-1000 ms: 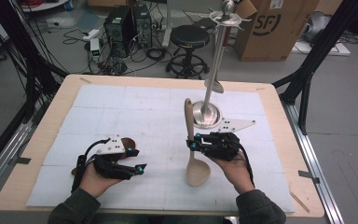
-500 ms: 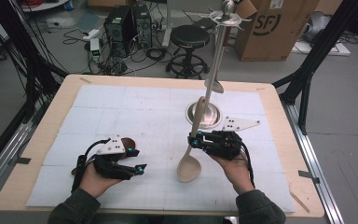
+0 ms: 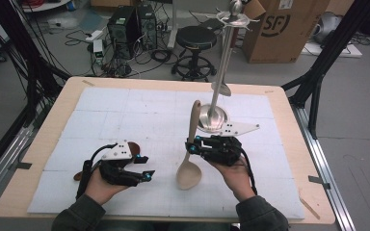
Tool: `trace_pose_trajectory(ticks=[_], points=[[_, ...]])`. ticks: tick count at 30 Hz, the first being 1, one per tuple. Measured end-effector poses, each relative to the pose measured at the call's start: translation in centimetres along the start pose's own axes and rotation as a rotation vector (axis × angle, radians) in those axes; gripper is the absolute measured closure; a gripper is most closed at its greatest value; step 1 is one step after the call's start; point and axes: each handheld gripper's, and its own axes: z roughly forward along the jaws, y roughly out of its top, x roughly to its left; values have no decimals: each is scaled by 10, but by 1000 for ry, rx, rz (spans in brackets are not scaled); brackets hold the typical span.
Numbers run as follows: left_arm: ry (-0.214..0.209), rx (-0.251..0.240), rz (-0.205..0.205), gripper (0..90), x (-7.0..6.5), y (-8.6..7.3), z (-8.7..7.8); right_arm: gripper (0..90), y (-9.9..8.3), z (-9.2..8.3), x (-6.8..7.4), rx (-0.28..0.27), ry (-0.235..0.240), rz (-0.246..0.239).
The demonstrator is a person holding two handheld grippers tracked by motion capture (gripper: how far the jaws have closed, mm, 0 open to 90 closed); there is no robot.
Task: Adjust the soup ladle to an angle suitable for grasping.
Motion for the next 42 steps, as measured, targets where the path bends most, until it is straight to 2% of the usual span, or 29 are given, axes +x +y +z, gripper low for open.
trace_pose_trajectory(ticks=[15, 18, 34, 42], points=[[-31, -28, 6, 493, -5, 4, 2, 770, 3, 38, 16, 21, 53, -9], [-31, -31, 9, 499, -6, 4, 3, 769, 2, 44, 19, 20, 62, 2], [-27, -54, 15, 542, -6, 5, 0, 768, 3, 70, 31, 28, 80, -9], [-24, -76, 13, 582, -6, 6, -1, 769, 4, 77, 37, 35, 103, -10]])
